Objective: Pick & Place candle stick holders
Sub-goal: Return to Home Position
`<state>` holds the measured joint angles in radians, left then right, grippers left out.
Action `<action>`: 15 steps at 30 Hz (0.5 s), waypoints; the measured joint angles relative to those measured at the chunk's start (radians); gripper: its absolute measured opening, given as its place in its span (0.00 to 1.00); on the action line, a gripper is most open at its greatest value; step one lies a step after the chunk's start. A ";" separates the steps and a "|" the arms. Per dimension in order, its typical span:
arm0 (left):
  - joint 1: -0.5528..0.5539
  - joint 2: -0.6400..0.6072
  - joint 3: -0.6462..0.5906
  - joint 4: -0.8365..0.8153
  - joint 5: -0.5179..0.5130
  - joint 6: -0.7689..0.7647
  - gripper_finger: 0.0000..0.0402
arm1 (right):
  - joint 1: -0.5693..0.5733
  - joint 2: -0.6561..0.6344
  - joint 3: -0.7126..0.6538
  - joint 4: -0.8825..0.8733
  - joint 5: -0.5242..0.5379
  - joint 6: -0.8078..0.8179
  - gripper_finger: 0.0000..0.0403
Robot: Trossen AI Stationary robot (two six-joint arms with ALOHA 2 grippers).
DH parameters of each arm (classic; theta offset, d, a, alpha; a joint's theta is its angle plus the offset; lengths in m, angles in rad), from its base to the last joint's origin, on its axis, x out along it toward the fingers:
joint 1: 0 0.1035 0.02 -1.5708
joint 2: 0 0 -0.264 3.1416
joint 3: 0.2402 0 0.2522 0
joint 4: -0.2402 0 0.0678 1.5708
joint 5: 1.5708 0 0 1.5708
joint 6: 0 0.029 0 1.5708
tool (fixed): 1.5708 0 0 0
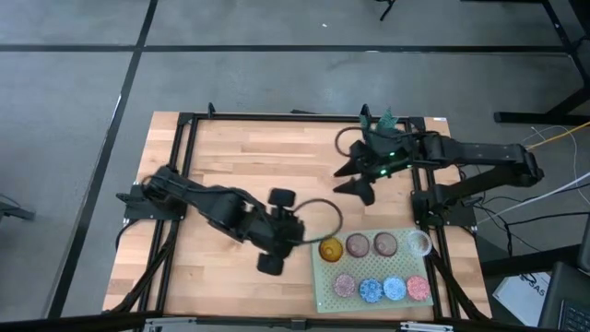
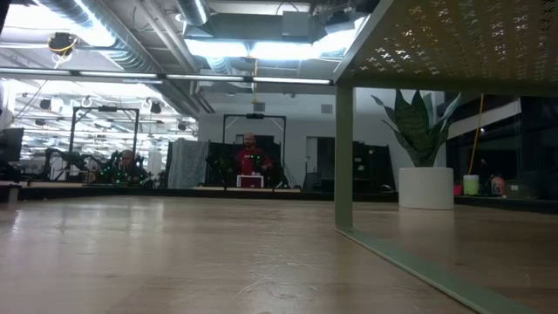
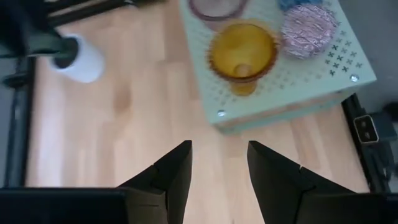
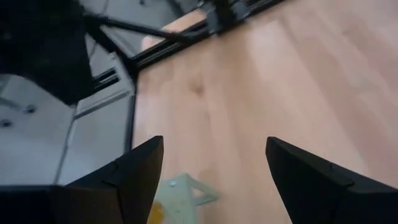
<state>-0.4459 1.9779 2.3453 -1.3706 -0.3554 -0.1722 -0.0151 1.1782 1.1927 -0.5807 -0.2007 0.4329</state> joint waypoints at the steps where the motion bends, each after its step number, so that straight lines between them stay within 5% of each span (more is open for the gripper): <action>1: -0.003 -0.026 -0.015 -0.004 -0.016 -0.009 0.38 | 0.000 -0.024 0.000 -0.018 0.025 -0.010 0.71; 8: -0.047 -0.269 -0.277 0.116 -0.212 -0.054 0.37 | 0.053 -0.248 -0.078 -0.054 0.129 -0.052 0.71; 15: -0.029 -0.633 -0.815 0.636 -0.161 0.059 0.38 | 0.078 -0.485 -0.241 0.049 0.129 -0.041 0.71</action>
<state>-0.4750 1.3451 1.5305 -0.7351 -0.5161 -0.1132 0.0634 0.6934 0.9516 -0.5316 -0.0715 0.3916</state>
